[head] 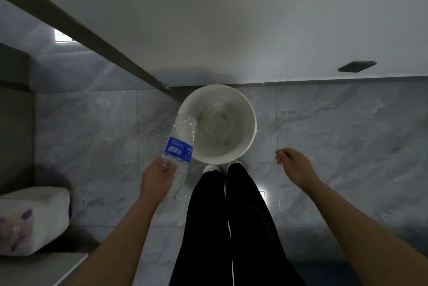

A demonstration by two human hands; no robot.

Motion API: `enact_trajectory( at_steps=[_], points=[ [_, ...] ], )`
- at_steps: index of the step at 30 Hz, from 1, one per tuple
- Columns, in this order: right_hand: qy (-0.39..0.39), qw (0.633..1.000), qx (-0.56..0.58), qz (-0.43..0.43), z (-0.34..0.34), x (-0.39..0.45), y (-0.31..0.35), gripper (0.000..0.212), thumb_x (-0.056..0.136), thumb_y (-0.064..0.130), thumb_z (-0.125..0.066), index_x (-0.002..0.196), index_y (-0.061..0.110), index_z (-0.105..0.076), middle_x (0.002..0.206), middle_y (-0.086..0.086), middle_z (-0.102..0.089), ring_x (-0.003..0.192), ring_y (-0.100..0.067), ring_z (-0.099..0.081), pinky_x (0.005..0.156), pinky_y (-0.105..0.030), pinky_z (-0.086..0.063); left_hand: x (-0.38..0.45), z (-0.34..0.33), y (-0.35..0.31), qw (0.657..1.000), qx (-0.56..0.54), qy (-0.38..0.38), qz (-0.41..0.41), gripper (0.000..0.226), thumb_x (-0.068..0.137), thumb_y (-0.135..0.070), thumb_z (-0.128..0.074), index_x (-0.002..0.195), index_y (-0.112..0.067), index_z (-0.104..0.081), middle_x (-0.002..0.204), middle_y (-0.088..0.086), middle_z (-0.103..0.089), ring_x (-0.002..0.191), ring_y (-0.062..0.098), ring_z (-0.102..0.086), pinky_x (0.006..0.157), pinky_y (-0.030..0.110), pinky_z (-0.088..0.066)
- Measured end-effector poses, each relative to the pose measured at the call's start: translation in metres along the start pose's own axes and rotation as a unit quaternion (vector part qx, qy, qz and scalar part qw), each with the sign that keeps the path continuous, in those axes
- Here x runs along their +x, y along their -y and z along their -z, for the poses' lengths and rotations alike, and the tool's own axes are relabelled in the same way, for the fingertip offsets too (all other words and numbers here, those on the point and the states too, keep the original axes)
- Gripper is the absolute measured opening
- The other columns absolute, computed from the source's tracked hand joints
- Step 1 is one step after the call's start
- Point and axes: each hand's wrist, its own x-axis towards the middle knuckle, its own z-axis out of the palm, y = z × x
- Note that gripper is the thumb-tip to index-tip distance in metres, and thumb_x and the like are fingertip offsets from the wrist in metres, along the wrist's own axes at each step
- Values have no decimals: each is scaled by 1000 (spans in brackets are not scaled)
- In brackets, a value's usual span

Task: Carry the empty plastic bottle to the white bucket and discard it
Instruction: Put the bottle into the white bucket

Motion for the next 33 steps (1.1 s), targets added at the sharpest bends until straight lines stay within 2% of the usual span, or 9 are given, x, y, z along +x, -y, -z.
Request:
enact_trajectory(
  at_steps=[5, 8, 12, 16, 19, 22, 26, 30, 33],
  points=[
    [4, 1000, -19, 18, -43, 79, 7, 30, 94, 17, -40, 112, 1, -58, 114, -22, -65, 104, -36, -60, 95, -43, -45, 73, -48, -3, 998, 52, 33, -29, 25, 90, -25, -49, 87, -4, -60, 84, 23, -70, 76, 38, -67, 76, 48, -58],
    [-13, 998, -48, 39, -72, 125, 2, 34, 94, 18, -40, 120, 2, -54, 120, -20, -62, 110, -33, -57, 94, -36, -41, 117, -80, 3, 995, 85, 42, -30, 28, 91, -28, -45, 93, -4, -59, 91, 20, -70, 83, 35, -67, 80, 44, -57],
    [-66, 995, -46, 68, -103, 180, -14, 38, 94, 21, -38, 129, 7, -46, 126, -23, -53, 112, -35, -53, 91, -37, -41, 181, -120, 4, 996, 68, 46, -26, 21, 89, -23, -44, 87, -6, -56, 83, 19, -69, 75, 34, -66, 77, 41, -57],
    [-79, 990, -24, 112, -116, 211, -31, 38, 97, 28, -25, 125, 14, -47, 114, -18, -60, 104, -32, -55, 80, -33, -39, 232, -155, -1, 993, 81, 60, -58, 23, 91, -21, -43, 72, -12, -53, 75, 18, -68, 59, 26, -62, 65, 36, -53],
    [-80, 988, -10, 131, -120, 221, -40, 45, 97, 36, -19, 137, 25, -36, 131, -9, -55, 120, -26, -50, 99, -41, -42, 261, -178, 1, 993, 67, 83, -54, 20, 91, -22, -45, 88, -5, -54, 85, 24, -68, 74, 36, -66, 78, 49, -57],
    [-72, 986, 25, 150, -124, 223, -45, 48, 96, 39, -17, 141, 27, -29, 140, -1, -47, 125, -21, -46, 105, -42, -38, 279, -202, 4, 992, 62, 103, -50, 13, 90, -18, -47, 83, -8, -51, 85, 24, -63, 75, 33, -61, 82, 53, -54],
    [-92, 975, 75, 188, -129, 224, -46, 44, 96, 38, -18, 133, 28, -39, 110, 8, -54, 102, -12, -51, 85, -22, -42, 309, -229, 9, 990, 75, 113, -23, 23, 88, -21, -48, 98, -2, -56, 101, 26, -68, 93, 40, -66, 87, 51, -55],
    [-114, 968, 116, 192, -133, 227, -50, 34, 92, 40, -21, 117, 53, -38, 98, 39, -52, 98, 14, -50, 79, -6, -39, 342, -257, 21, 992, 58, 113, -16, 17, 83, -13, -52, 96, -3, -58, 103, 27, -67, 97, 40, -65, 86, 49, -53],
    [-120, 967, 139, 179, -136, 231, -55, 37, 89, 46, -23, 122, 53, -40, 102, 47, -48, 100, 28, -43, 78, 9, -33, 366, -276, 32, 992, 65, 102, -21, 19, 82, -12, -58, 99, -4, -59, 104, 25, -67, 96, 38, -64, 85, 44, -53]
  ],
)
